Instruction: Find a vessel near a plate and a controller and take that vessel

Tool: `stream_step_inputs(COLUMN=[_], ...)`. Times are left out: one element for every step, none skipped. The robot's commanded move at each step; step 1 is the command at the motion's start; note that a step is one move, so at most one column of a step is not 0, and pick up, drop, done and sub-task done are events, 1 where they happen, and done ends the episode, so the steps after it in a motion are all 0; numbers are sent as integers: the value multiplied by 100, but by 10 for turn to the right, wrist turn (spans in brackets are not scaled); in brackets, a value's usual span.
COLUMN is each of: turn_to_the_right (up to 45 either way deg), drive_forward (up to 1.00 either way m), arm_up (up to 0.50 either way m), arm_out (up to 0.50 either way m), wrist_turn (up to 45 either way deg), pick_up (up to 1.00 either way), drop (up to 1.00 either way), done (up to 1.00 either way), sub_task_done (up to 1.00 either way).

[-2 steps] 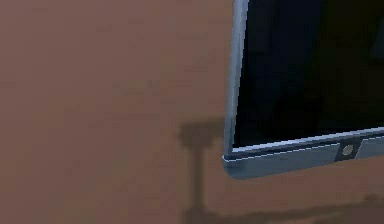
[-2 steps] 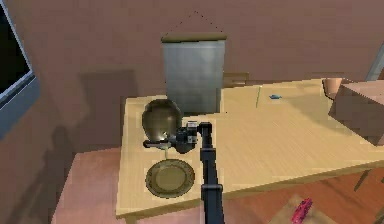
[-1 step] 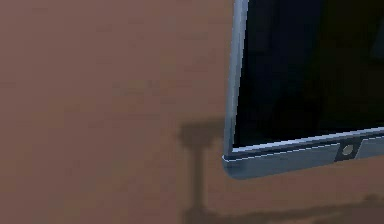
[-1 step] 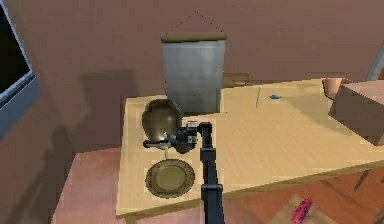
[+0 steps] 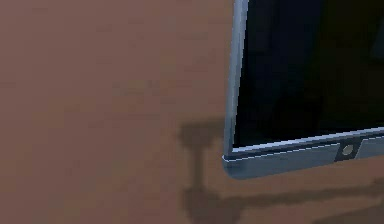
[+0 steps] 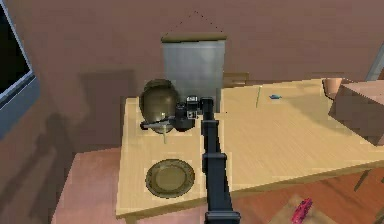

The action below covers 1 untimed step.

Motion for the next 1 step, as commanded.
stream_step_inputs(turn_to_the_right=[0], drive_forward=[0], arm_up=[0], arm_out=[0], wrist_turn=[0], pick_up=[0], drop=[0], done=[100], sub_task_done=[0])
